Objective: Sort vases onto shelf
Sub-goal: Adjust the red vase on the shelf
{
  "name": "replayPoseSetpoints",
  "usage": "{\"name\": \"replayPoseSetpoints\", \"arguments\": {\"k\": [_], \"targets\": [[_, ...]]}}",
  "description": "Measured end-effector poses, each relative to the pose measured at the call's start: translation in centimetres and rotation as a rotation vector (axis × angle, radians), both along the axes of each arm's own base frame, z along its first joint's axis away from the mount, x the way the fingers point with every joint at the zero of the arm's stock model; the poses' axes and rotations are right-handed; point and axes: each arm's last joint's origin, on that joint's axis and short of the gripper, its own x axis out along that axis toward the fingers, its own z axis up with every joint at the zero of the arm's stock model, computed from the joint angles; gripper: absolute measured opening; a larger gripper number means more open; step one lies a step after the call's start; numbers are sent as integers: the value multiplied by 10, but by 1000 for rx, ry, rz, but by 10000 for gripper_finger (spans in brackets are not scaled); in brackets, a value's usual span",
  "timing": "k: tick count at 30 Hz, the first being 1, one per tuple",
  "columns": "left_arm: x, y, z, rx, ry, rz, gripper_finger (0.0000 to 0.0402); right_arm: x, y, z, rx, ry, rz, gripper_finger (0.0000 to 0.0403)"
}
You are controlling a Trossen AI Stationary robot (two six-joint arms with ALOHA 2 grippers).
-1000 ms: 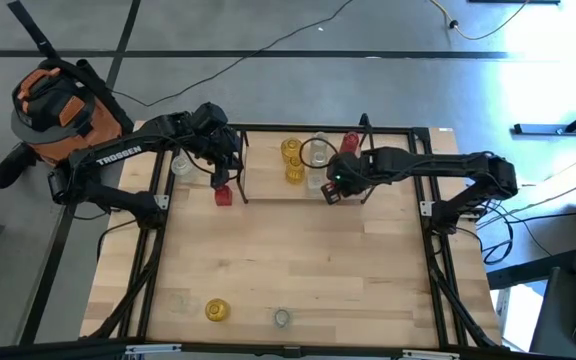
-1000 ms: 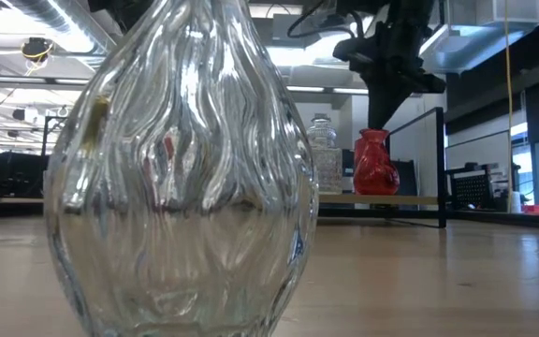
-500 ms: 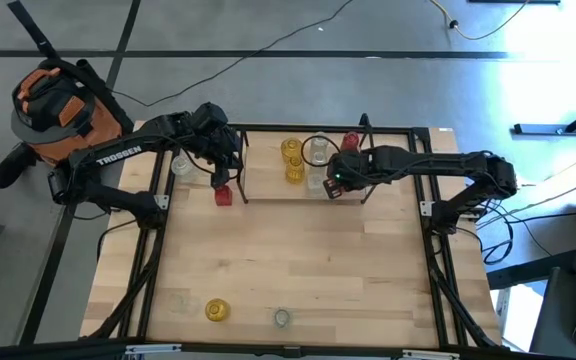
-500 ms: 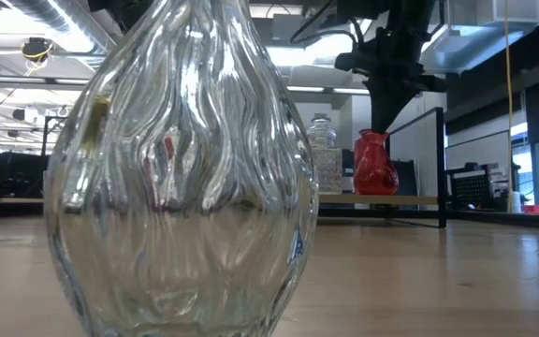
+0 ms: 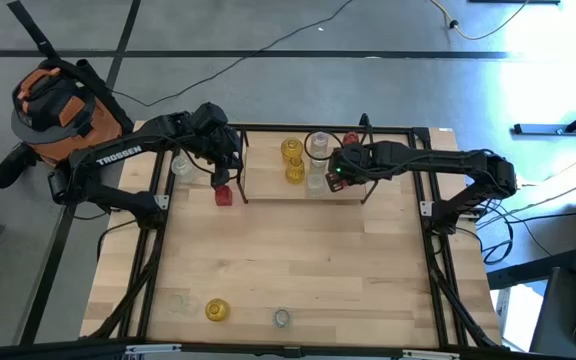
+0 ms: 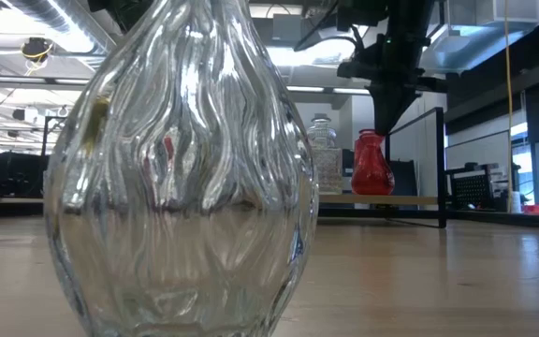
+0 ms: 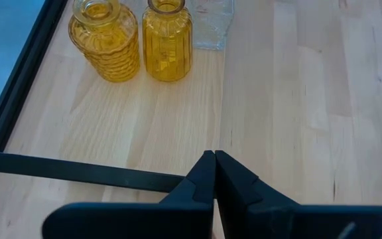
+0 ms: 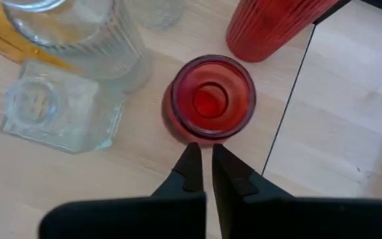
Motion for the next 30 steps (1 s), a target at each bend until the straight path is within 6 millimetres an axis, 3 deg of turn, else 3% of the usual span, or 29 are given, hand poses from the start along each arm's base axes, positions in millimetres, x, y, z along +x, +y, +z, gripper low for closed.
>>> {"name": "replayPoseSetpoints", "arguments": {"k": [10, 14, 20, 30], "targets": [[-1, 0, 0, -6, 7, 2, 0, 13, 4, 2, 187, -161, 60, 0], [0, 0, 0, -4, 6, -1, 0, 17, 3, 5, 144, -208, 72, 0], [-1, 0, 0, -3, 7, -2, 0, 13, -1, 4, 30, -144, 43, 0], [0, 0, 0, -3, 6, -2, 0, 10, -19, 4, 13, -147, 2, 0]]}}
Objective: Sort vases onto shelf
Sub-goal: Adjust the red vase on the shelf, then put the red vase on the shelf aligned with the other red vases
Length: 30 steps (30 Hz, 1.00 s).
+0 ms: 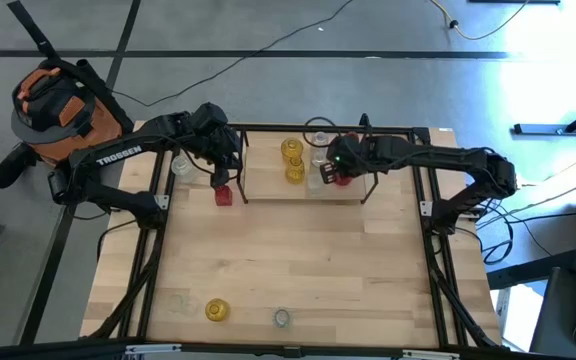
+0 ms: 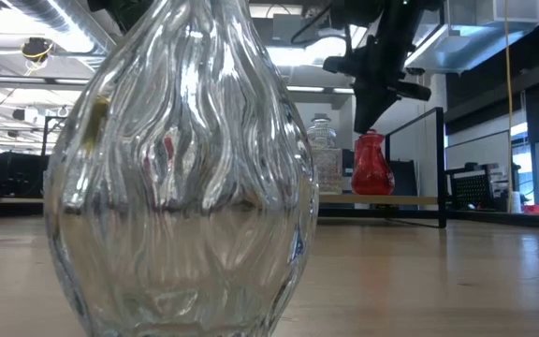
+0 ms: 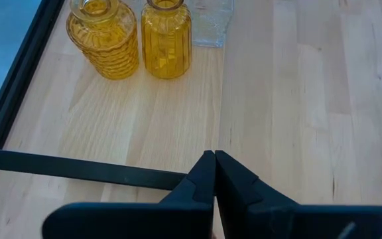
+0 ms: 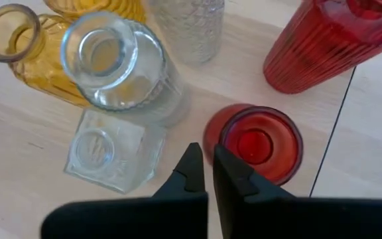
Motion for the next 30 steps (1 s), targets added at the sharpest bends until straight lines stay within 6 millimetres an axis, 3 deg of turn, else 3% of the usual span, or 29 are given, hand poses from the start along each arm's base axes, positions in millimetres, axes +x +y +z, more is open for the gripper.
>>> {"name": "replayPoseSetpoints", "arguments": {"k": [26, 28, 30], "targets": [[0, 0, 0, -1, 2, 1, 0, -5, -6, -1, -16, 53, 19, 0], [0, 0, 0, -5, 2, 4, 0, -5, -4, 3, 16, 22, 37, 0], [0, 0, -1, -11, 4, 10, 0, -7, -2, 18, 38, -31, 65, 0]]}}
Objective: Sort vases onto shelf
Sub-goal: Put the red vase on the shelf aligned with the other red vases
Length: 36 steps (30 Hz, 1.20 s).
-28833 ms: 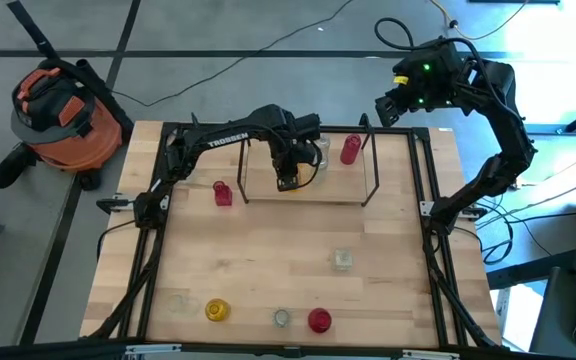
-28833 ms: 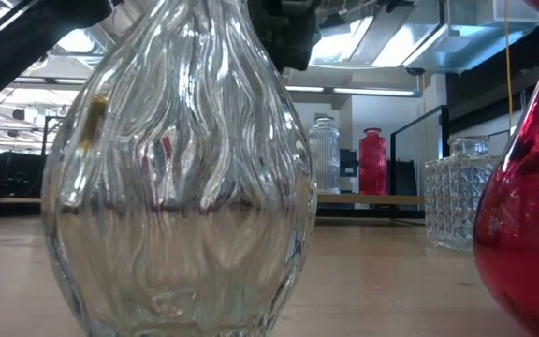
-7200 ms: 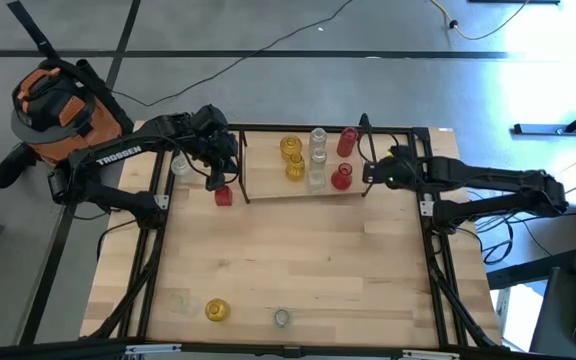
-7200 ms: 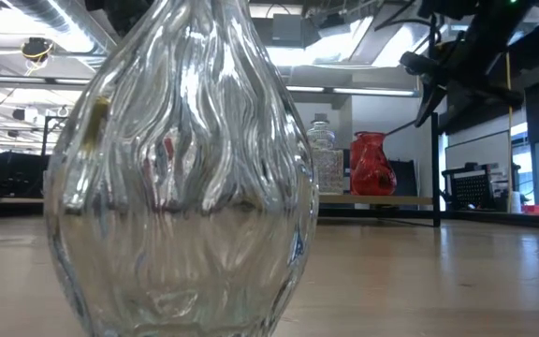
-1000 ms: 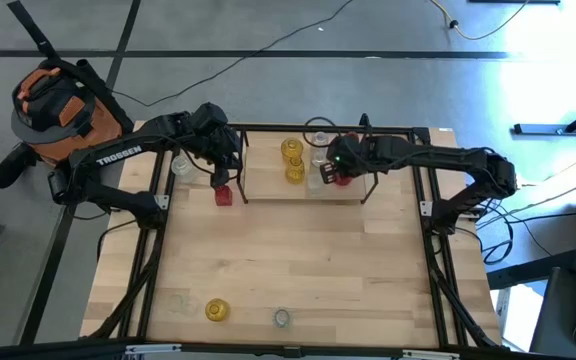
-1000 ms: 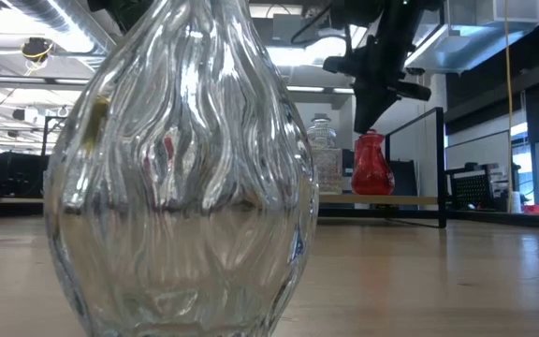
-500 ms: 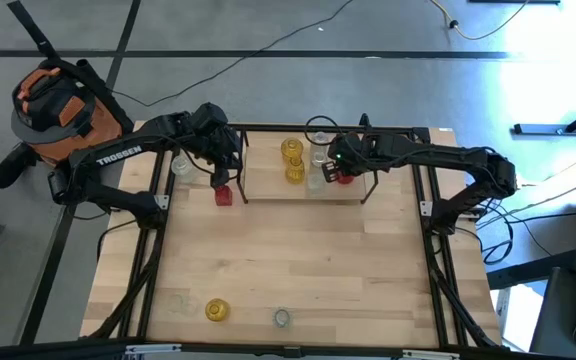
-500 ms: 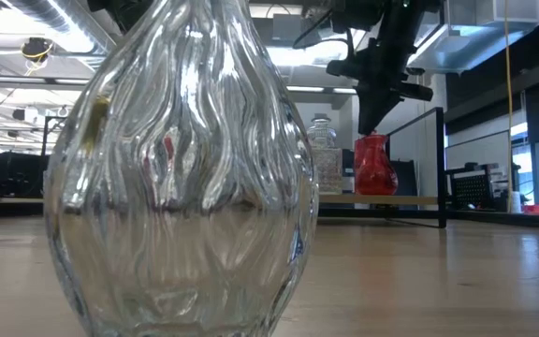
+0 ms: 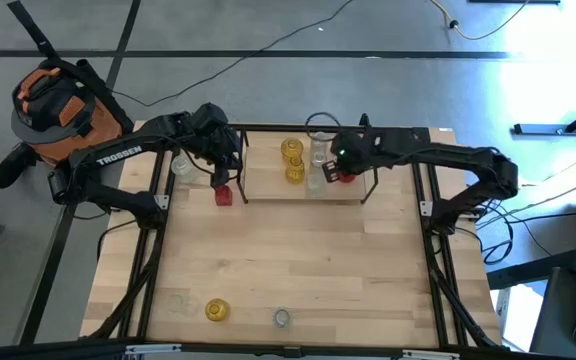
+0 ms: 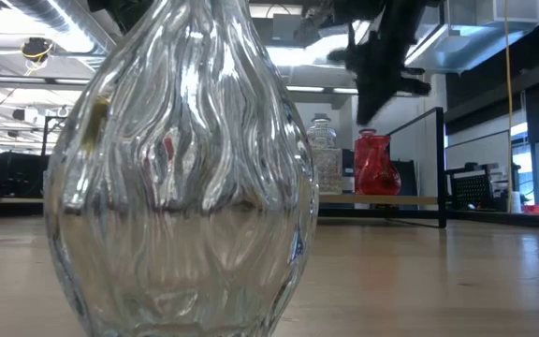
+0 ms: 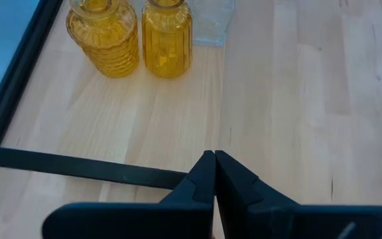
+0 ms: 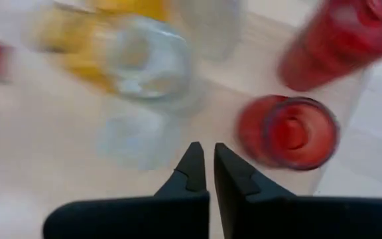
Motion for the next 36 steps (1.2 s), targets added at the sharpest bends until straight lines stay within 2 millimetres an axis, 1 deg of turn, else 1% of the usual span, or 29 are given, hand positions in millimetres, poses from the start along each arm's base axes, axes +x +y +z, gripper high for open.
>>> {"name": "replayPoseSetpoints", "arguments": {"k": [3, 6, 8, 10, 12, 14, 17, 19, 21, 23, 30, 33, 36], "targets": [[-2, -1, -1, -34, 21, 17, 0, -9, 4, 38, 1, -81, 90, 0], [-6, -4, -4, -80, 70, 27, 0, -21, 7, 75, -64, -148, 146, 0], [-12, -8, -6, -109, 120, 31, 0, -30, 9, 97, -123, -189, 172, 0], [-20, -13, -6, -121, 173, 37, 0, -39, 10, 114, -188, -228, 174, 1], [-29, -18, -5, -104, 247, 59, 0, -45, 11, 125, -244, -244, 157, 1], [-37, -21, -3, -42, 300, 97, 0, -49, 11, 128, -283, -244, 130, 1], [-41, -18, -2, 20, 335, 181, 0, -51, 9, 129, -329, -224, 96, 1], [-41, -14, -2, 19, 330, 208, 1, -50, 8, 128, -343, -208, 86, 1], [-39, -9, -6, -9, 351, 220, 10, -48, 8, 126, -338, -204, 91, 1], [-34, -3, -13, -38, 386, 229, 29, -45, 8, 124, -331, -197, 96, 1], [-23, 12, -35, -108, 503, 227, 120, -44, 10, 122, -256, -207, 152, 1], [-19, 18, -44, -158, 527, 228, 141, -44, 11, 121, -233, -208, 168, 1], [-13, 24, -54, -213, 556, 236, 148, -44, 11, 121, -224, -212, 168, 1]]}}
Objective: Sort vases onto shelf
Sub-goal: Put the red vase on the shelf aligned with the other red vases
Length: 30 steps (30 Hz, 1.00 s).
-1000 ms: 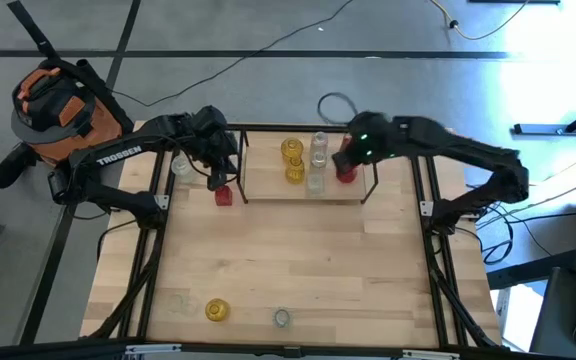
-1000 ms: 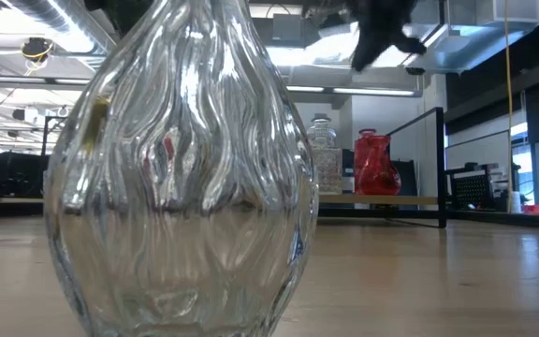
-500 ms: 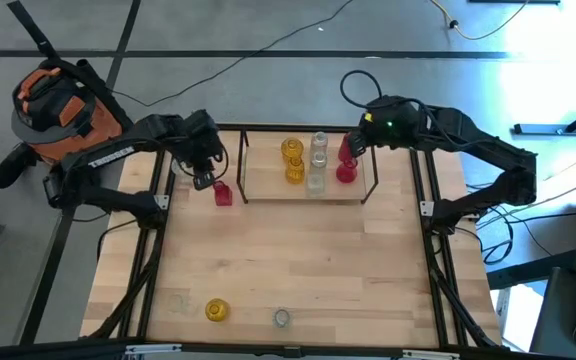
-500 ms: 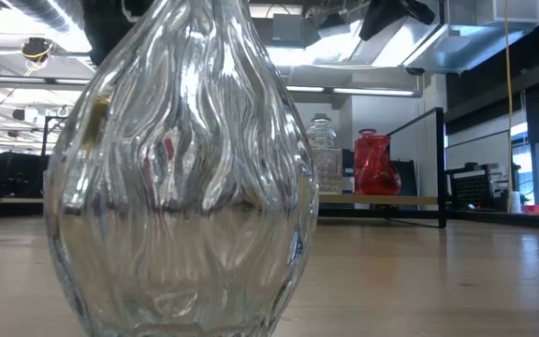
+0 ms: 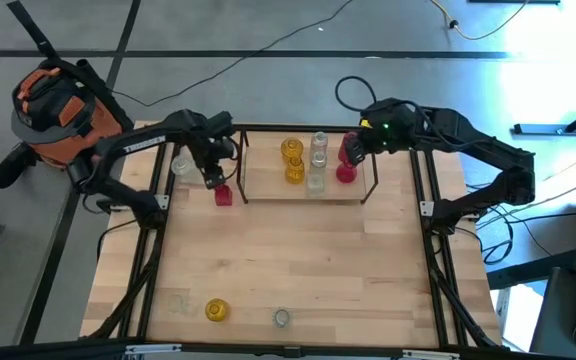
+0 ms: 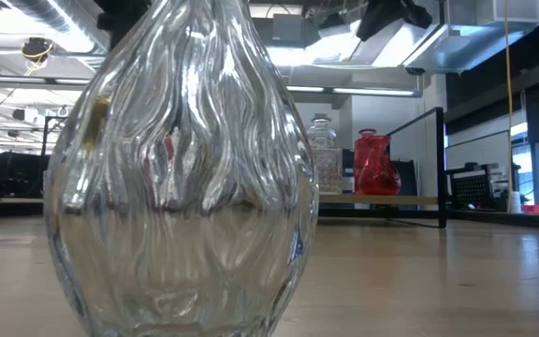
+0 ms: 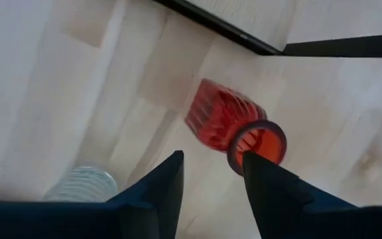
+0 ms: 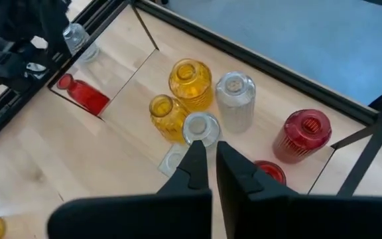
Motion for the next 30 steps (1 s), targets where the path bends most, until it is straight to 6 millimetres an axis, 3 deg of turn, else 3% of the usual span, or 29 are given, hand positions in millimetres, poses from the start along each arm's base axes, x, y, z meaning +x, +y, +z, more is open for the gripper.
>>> {"name": "replayPoseSetpoints", "arguments": {"k": [10, 13, 16, 18, 21, 24, 30], "targets": [[14, 13, -38, -103, 133, 8, 139, -1, 1, -2, 32, 15, 21, 1], [12, 11, -43, -125, 162, -1, 97, -2, 2, -2, 42, 23, 28, 1], [9, 9, -42, -141, 183, -11, 30, -3, 2, -3, 43, 33, 27, 1], [5, 8, -39, -149, 197, -5, 19, -3, 2, -3, 38, 34, 22, 1], [-5, 0, -27, -156, 222, -5, 19, -3, 1, -3, 27, 38, 15, 1], [-16, -10, -2, -157, 188, 23, 19, -3, 1, -3, 14, 45, 30, 1], [-31, -39, 80, -121, -154, 78, 19, 0, 11, -3, -23, 62, 83, 1]]}}
